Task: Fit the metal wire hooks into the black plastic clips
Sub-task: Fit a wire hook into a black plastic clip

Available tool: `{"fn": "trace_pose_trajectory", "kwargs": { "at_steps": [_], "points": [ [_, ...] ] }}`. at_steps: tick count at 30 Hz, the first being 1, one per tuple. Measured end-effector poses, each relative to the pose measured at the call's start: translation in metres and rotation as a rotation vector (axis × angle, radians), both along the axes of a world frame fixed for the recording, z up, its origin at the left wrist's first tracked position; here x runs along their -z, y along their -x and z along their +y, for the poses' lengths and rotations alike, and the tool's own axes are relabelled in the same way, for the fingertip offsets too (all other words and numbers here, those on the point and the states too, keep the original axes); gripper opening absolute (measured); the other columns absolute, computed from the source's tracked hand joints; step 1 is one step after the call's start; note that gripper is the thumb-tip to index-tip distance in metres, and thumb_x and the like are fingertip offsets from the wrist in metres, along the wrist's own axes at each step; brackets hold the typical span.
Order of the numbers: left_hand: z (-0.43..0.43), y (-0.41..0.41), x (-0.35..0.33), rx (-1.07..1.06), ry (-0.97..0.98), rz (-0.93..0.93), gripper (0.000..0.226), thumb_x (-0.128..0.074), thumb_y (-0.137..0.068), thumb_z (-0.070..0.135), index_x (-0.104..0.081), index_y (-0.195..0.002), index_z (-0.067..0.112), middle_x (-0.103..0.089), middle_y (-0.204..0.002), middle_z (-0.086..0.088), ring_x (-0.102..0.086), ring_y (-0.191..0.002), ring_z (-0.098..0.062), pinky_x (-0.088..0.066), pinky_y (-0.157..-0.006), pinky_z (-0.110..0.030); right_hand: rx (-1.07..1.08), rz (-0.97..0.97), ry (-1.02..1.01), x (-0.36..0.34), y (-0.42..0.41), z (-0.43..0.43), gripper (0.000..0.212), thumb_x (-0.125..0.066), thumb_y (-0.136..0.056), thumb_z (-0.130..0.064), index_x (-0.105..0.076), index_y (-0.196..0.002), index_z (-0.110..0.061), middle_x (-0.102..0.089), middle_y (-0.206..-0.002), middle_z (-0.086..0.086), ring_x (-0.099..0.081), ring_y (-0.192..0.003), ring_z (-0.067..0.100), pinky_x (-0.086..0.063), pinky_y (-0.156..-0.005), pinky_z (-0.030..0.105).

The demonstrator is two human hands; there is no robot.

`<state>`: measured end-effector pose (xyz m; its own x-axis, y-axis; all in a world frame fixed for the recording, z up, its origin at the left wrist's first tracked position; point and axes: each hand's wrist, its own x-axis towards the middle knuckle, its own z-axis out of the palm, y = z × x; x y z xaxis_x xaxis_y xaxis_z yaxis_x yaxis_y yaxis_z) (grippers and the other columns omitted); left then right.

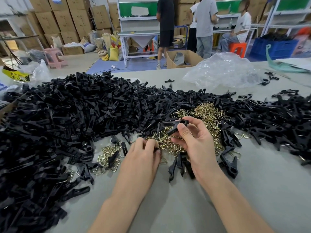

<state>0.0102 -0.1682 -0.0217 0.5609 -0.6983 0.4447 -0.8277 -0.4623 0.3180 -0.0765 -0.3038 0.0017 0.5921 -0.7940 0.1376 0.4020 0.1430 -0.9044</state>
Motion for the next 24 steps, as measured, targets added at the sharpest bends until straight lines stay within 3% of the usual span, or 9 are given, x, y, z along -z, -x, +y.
{"fn": "trace_pose_trajectory", "kwargs": {
  "at_steps": [5, 8, 10, 13, 15, 20, 24],
  "points": [
    [0.007, -0.006, -0.004, -0.082, -0.016, -0.027, 0.009, -0.053, -0.097, 0.027, -0.059, -0.102, 0.023, -0.058, -0.091, 0.008, -0.055, -0.068, -0.016, -0.039, -0.057, -0.027, 0.001, 0.011, 0.008, -0.001, 0.001, 0.0, 0.02, -0.066, -0.093, -0.005, -0.064, -0.11, -0.015, -0.069, -0.097, 0.009, -0.072, -0.075, 0.016, -0.06, -0.069, 0.026],
    [0.011, -0.003, -0.005, -0.081, 0.029, -0.025, 0.004, -0.061, -0.093, 0.022, -0.06, -0.096, 0.02, -0.054, -0.09, 0.007, -0.044, -0.06, -0.01, -0.031, -0.054, -0.018, 0.003, 0.016, 0.014, 0.0, 0.0, 0.001, 0.019, -0.066, -0.093, -0.005, -0.064, -0.109, -0.016, -0.069, -0.092, 0.005, -0.072, -0.075, 0.017, -0.06, -0.069, 0.026],
    [0.013, -0.003, -0.004, -0.064, 0.111, 0.033, 0.002, -0.057, -0.094, 0.024, -0.056, -0.096, 0.023, -0.053, -0.09, 0.013, -0.046, -0.063, -0.007, -0.032, -0.053, -0.013, 0.004, 0.016, 0.015, 0.0, 0.0, 0.001, 0.02, -0.067, -0.093, -0.006, -0.065, -0.109, -0.016, -0.07, -0.092, 0.005, -0.072, -0.076, 0.017, -0.06, -0.069, 0.027],
    [0.014, -0.007, 0.0, -0.046, 0.291, 0.24, 0.007, -0.053, -0.098, 0.027, -0.054, -0.101, 0.034, -0.057, -0.093, 0.022, -0.057, -0.085, 0.0, -0.041, -0.069, -0.008, -0.005, 0.013, 0.004, 0.001, 0.0, 0.0, 0.021, -0.067, -0.091, -0.009, -0.065, -0.11, -0.016, -0.07, -0.103, 0.015, -0.073, -0.078, 0.018, -0.06, -0.071, 0.028],
    [0.015, -0.009, 0.002, -0.037, 0.33, 0.328, 0.012, -0.053, -0.1, 0.029, -0.057, -0.104, 0.039, -0.06, -0.095, 0.025, -0.057, -0.088, 0.006, -0.042, -0.072, -0.008, -0.01, 0.023, 0.005, 0.001, 0.0, 0.0, 0.02, -0.067, -0.092, -0.008, -0.064, -0.111, -0.015, -0.069, -0.105, 0.017, -0.073, -0.08, 0.019, -0.06, -0.071, 0.028],
    [0.014, -0.009, 0.005, -0.031, 0.317, 0.361, 0.01, -0.057, -0.097, 0.034, -0.056, -0.092, 0.042, -0.064, -0.092, 0.03, -0.062, -0.081, -0.001, -0.047, -0.068, -0.016, -0.034, 0.033, 0.012, 0.002, 0.0, -0.001, 0.021, -0.068, -0.092, -0.009, -0.064, -0.112, -0.016, -0.072, -0.093, 0.003, -0.073, -0.081, 0.019, -0.06, -0.07, 0.028],
    [0.014, -0.007, 0.002, -0.029, 0.307, 0.326, 0.01, -0.051, -0.097, 0.047, -0.053, -0.087, 0.045, -0.061, -0.094, 0.032, -0.06, -0.083, 0.003, -0.041, -0.062, -0.015, -0.054, 0.034, 0.005, 0.001, 0.001, -0.001, 0.022, -0.067, -0.093, -0.008, -0.064, -0.114, -0.013, -0.071, -0.095, 0.007, -0.073, -0.081, 0.021, -0.061, -0.071, 0.029]
  ]
}}
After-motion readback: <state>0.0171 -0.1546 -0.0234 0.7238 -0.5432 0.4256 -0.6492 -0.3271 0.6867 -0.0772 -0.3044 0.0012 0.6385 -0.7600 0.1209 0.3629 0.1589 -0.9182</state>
